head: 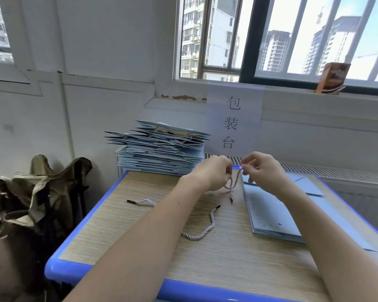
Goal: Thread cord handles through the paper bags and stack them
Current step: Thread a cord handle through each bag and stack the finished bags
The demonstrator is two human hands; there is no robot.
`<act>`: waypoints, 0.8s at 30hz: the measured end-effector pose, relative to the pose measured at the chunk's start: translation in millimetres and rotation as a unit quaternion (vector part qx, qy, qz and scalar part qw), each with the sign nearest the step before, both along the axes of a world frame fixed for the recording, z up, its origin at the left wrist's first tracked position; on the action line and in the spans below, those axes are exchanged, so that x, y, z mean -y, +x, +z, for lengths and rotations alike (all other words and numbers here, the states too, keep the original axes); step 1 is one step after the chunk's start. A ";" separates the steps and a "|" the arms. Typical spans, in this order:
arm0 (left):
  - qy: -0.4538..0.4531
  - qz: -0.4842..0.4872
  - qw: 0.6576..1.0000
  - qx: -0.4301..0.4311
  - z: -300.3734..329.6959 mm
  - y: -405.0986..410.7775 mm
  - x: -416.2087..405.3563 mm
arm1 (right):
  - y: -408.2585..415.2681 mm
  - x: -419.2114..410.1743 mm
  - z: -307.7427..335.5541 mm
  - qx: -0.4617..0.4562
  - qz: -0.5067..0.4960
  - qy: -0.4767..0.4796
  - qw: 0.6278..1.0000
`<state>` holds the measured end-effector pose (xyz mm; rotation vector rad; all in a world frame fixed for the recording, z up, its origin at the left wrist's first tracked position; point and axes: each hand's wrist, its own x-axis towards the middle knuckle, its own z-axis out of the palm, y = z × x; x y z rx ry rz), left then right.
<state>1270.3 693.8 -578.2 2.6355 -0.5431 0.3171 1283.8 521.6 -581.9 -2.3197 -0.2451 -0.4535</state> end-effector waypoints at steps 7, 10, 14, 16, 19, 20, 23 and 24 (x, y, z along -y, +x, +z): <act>0.001 0.045 0.999 0.010 -2.0 0.6 1.0 | 0.9 21.2 0.8 -0.143 -0.081 -0.165 0.973; -0.015 0.034 0.999 0.003 -3.1 0.9 2.8 | 1.4 28.3 6.2 -0.172 -0.066 -0.104 0.978; -0.031 0.010 0.999 0.009 -6.6 -1.5 10.3 | 6.2 45.8 8.4 -0.148 -0.103 -0.043 0.983; -0.040 -0.003 0.999 0.015 -9.2 -2.1 14.6 | 8.3 49.4 4.0 -0.127 -0.144 -0.100 0.976; -0.062 -0.017 0.997 0.039 -9.5 0.2 15.8 | 7.5 45.2 1.1 -0.108 -0.149 -0.136 0.973; -0.068 -0.018 0.996 0.048 -9.1 1.1 15.2 | 7.7 43.7 1.6 -0.108 -0.142 -0.146 0.973; -0.083 -0.017 0.995 0.061 -9.2 1.0 13.9 | 3.6 38.0 5.9 -0.121 -0.110 -0.165 0.973; -0.082 -0.020 0.995 0.061 -9.7 0.6 14.8 | 2.4 35.9 7.3 -0.122 -0.097 -0.173 0.972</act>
